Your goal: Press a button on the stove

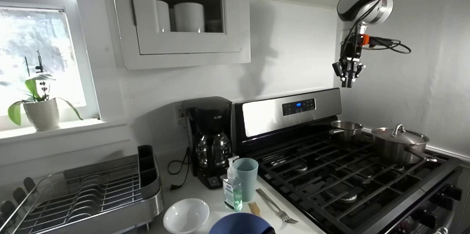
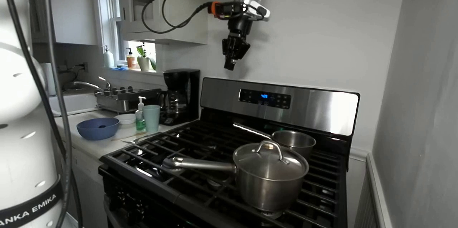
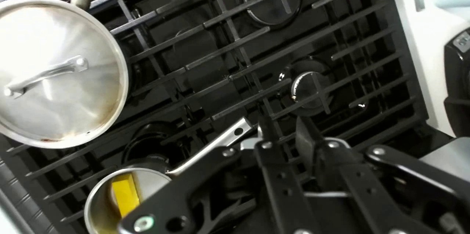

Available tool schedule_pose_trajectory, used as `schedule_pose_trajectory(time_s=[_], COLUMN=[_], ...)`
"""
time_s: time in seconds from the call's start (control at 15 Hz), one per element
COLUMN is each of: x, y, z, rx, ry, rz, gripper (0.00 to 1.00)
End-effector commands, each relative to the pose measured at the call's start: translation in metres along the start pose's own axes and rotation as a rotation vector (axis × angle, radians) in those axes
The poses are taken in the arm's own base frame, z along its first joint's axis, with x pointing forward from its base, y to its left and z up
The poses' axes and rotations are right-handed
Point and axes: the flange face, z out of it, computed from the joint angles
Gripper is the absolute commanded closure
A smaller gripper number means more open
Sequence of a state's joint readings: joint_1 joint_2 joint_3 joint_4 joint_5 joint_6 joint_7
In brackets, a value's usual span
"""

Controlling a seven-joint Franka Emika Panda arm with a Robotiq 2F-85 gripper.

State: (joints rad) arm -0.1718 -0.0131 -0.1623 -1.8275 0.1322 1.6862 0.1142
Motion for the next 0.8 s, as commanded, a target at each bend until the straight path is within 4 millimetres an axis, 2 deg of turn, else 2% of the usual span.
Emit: schedule_pose_trajectory(time_s=[0.0,0.33,0.4,0.53,0.6,0.73], x=[-0.052,-0.093,-0.070,-0.082,-0.086,-0.088], y=[-0.014,-0.019,-0.024,-0.021,-0.020,-0.019], z=[-0.007,-0.012,-0.015,-0.015,-0.014,-0.013], rx=[-0.117,-0.180,-0.159,-0.161,-0.162,-0.162], ry=[0.114,0.264,0.206,0.236,0.240,0.243], rz=[-0.121,-0.312,-0.233,-0.276,-0.285,-0.290], gripper=[0.46,0.11,0.30,0.15,0.11,0.11])
